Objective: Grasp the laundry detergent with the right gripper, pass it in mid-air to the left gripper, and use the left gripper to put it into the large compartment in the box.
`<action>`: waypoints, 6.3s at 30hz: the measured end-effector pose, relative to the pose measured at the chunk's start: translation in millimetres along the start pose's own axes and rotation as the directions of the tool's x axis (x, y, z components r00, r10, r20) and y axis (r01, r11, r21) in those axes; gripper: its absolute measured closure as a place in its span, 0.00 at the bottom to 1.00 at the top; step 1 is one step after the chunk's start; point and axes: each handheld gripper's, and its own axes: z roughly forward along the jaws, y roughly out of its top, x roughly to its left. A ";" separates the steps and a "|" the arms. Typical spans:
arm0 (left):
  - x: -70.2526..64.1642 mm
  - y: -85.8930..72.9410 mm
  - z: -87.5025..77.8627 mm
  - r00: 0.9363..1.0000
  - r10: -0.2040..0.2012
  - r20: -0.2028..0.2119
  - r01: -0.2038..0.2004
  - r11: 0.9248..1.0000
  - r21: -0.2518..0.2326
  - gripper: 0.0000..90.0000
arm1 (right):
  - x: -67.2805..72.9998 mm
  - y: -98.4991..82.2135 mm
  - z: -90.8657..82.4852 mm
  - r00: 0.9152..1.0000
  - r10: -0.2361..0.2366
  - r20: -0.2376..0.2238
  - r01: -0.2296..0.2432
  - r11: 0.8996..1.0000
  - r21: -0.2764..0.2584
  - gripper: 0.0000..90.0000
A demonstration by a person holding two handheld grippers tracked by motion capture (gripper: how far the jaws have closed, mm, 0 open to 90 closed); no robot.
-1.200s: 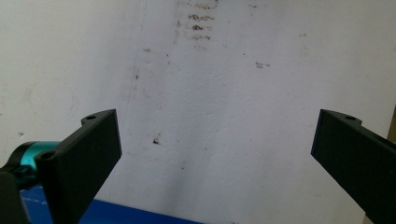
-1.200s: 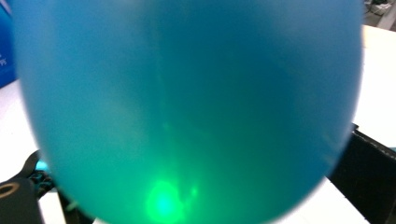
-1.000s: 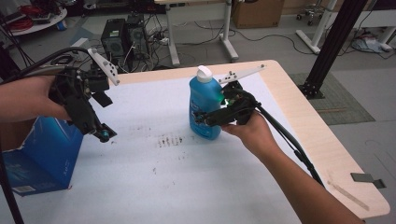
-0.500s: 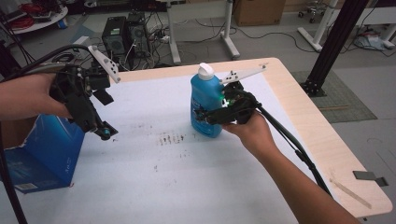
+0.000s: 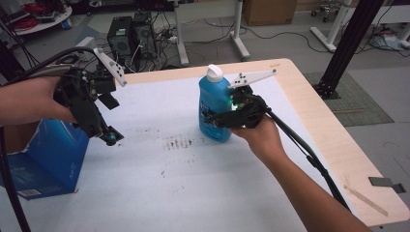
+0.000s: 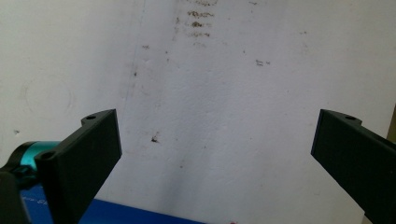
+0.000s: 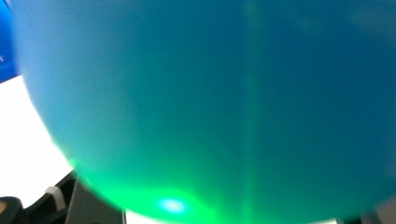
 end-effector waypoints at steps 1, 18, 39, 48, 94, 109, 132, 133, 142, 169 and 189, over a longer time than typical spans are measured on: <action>0.0 0.2 -0.1 1.000 0.001 0.000 -0.001 1.000 0.001 0.02 | 0.4 -0.3 0.5 1.000 -0.006 -0.003 0.006 1.000 0.001 0.43; -3.4 0.8 -5.3 1.000 0.013 -0.002 -0.013 1.000 -0.024 0.02 | 7.5 4.9 -9.3 0.995 -0.101 0.012 0.102 0.995 -0.018 0.50; -26.3 29.5 -27.0 0.989 0.135 0.060 -0.131 0.989 -0.071 0.02 | 20.6 31.6 -53.8 0.927 -0.232 -0.294 0.250 0.968 0.027 0.50; -35.8 40.6 -29.0 0.980 0.170 0.100 -0.164 0.985 -0.061 0.02 | 33.0 38.8 -56.9 0.866 -0.291 -0.407 0.326 0.945 0.017 0.50; -55.6 82.6 -34.6 0.961 0.238 0.141 -0.239 0.971 -0.010 0.02 | 95.7 71.9 1.0 0.717 -0.334 -0.612 0.445 0.895 0.033 0.50; -54.9 83.7 -32.3 0.959 0.243 0.148 -0.247 0.969 0.005 0.11 | 101.1 74.1 4.7 0.709 -0.331 -0.622 0.450 0.892 0.039 0.50; -55.4 85.2 -29.6 0.952 0.262 0.161 -0.268 0.963 0.014 0.28 | 100.8 75.6 2.2 0.714 -0.329 -0.618 0.440 0.898 0.030 0.50; -55.5 85.3 -29.3 0.952 0.260 0.163 -0.265 0.964 0.015 0.28 | 100.7 75.6 2.6 0.712 -0.333 -0.618 0.441 0.897 0.025 0.50; -55.8 86.3 -29.1 0.944 0.281 0.173 -0.287 0.958 0.011 0.40 | 100.9 74.9 3.6 0.712 -0.331 -0.619 0.443 0.896 0.030 0.50; -46.4 78.7 -48.7 0.980 0.122 0.156 -0.138 0.986 0.093 0.42 | 80.6 75.3 -10.6 0.808 -0.246 -0.536 0.380 0.912 0.153 0.13; -22.8 55.8 -108.3 0.979 -0.203 -0.027 0.205 0.977 0.061 0.42 | 16.5 64.7 -86.7 0.910 -0.234 -0.344 0.371 0.829 0.418 0.01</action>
